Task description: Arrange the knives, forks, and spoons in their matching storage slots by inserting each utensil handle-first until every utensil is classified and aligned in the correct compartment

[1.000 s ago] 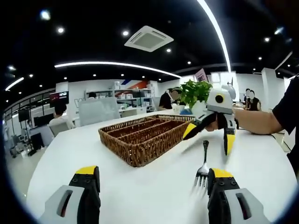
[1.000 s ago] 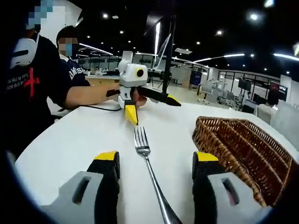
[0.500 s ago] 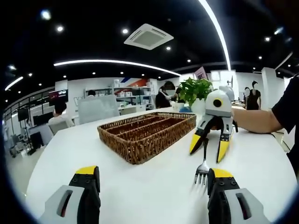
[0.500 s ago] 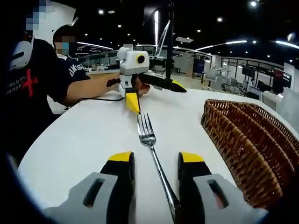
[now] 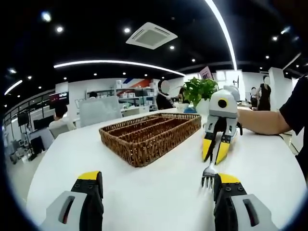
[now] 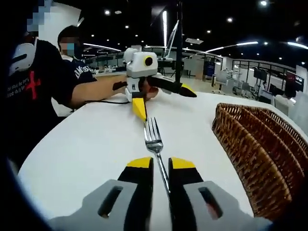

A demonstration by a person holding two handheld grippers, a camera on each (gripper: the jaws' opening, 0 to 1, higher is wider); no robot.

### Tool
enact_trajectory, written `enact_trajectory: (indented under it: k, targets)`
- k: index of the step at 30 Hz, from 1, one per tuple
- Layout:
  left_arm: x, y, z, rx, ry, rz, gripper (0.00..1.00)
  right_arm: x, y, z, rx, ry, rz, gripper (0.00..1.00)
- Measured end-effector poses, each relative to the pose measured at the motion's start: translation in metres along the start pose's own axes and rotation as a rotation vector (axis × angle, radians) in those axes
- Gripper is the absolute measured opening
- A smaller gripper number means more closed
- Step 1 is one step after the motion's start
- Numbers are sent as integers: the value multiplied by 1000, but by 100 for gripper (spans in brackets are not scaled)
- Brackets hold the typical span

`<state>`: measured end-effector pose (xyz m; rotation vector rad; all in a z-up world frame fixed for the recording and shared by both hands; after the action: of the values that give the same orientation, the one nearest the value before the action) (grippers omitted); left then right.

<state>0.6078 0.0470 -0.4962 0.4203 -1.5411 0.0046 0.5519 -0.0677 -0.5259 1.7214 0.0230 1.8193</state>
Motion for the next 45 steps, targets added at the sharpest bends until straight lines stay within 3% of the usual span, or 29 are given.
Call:
enact_trajectory:
  k: [2,10,17,23,26,35,45]
  targets:
    - [0,1,-1,3,1,3,100,1,1,-1,4,60,7,6]
    - [1,0,-1,1,1,4,100,-1,5,-1,8,-14,-30,2]
    - [2,0,0,1,-1,3,100,1,5,0,-16,51,6,2]
    - [3,3,-7,24,19,14,100,-1,8,3,-13,-17,-22,1]
    - [5,3,-8,29,20,24,100,-1,10,1,-41,37,-20,1]
    - [6,4,-7,30,24,34,100,-1,12,6,-63,61,-50,0]
    - [6,2,-7,27,24,35,100,24,36,18,-136,128,-41,0]
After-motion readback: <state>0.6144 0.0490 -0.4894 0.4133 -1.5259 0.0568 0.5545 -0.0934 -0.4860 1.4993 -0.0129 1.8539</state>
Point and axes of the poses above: the point that each gripper's makers call its tool centre point, and the gripper's own axes: y roughly backward along the fingers, z roughly to its right, x roughly out of its top, the point moved 2 cm from there along y, roughly backward along the fingers, and after that the axes turned 13 degrees about -x, right-handed, at the moved point
